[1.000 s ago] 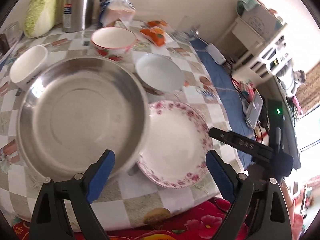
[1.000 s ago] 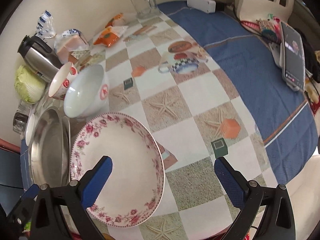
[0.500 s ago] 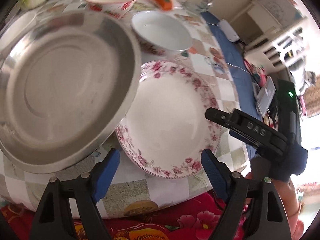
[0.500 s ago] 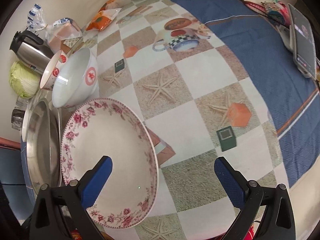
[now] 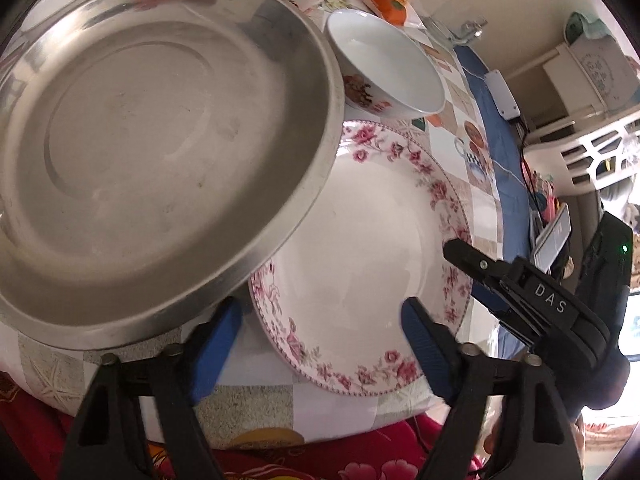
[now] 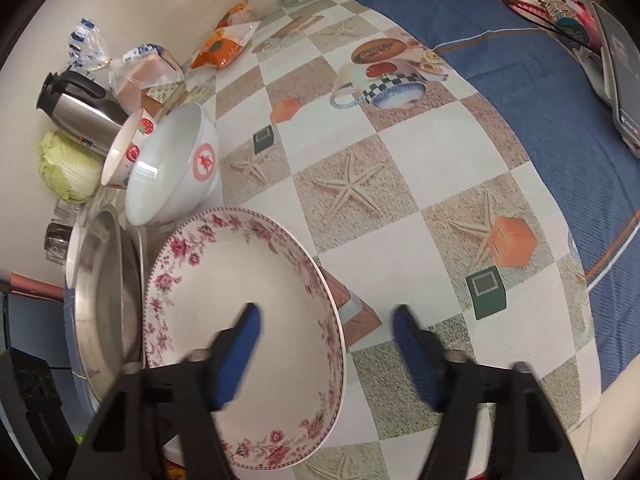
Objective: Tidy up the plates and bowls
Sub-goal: 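Move the left tool to the rim of the pink-floral plate, then close the left gripper on the floral plate rim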
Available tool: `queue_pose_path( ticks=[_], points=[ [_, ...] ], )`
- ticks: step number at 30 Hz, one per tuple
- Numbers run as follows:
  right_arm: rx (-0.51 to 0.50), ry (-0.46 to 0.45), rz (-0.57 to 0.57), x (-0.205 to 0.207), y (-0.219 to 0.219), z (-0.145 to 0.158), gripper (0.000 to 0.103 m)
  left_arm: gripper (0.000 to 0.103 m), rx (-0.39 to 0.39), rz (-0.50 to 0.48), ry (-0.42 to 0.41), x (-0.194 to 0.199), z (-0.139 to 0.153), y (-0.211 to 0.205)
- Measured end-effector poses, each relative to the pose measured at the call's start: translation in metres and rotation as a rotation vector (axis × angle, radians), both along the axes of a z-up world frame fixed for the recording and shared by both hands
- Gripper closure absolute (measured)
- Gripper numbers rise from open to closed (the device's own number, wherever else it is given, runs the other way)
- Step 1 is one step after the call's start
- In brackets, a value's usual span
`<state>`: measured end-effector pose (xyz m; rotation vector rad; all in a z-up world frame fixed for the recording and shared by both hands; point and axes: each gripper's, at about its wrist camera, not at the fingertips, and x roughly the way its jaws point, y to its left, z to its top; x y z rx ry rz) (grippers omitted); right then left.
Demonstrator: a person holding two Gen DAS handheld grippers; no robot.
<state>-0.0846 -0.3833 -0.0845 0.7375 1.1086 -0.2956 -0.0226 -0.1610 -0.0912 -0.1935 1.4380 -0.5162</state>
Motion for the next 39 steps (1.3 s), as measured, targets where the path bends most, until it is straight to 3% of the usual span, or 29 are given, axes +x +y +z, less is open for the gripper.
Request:
queue_pose_path(
  ticks=[1, 5, 7, 25, 32, 39],
  points=[
    [0.003, -0.002, 0.001, 0.001, -0.001, 0.0, 0.063, 0.037, 0.002, 0.006, 0.0, 0.001, -0.001, -0.001],
    [0.0, -0.003, -0.006, 0.002, -0.004, -0.002, 0.078, 0.05, 0.009, 0.055, 0.017, 0.006, -0.009, 0.002],
    [-0.014, 0.004, -0.013, 0.002, -0.006, -0.002, 0.085, 0.051, 0.009, 0.065, 0.025, 0.008, -0.012, 0.002],
    [-0.019, 0.023, -0.1, -0.022, -0.03, -0.001, 0.085, 0.052, 0.017, 0.012, -0.036, 0.008, -0.011, -0.02],
    [0.042, -0.002, -0.108, -0.024, -0.036, -0.007, 0.085, 0.066, 0.02, -0.005, -0.064, 0.011, -0.012, -0.027],
    [0.087, -0.008, -0.108, -0.019, -0.036, -0.014, 0.084, 0.069, 0.017, 0.0, -0.094, 0.014, -0.013, -0.029]
  ],
)
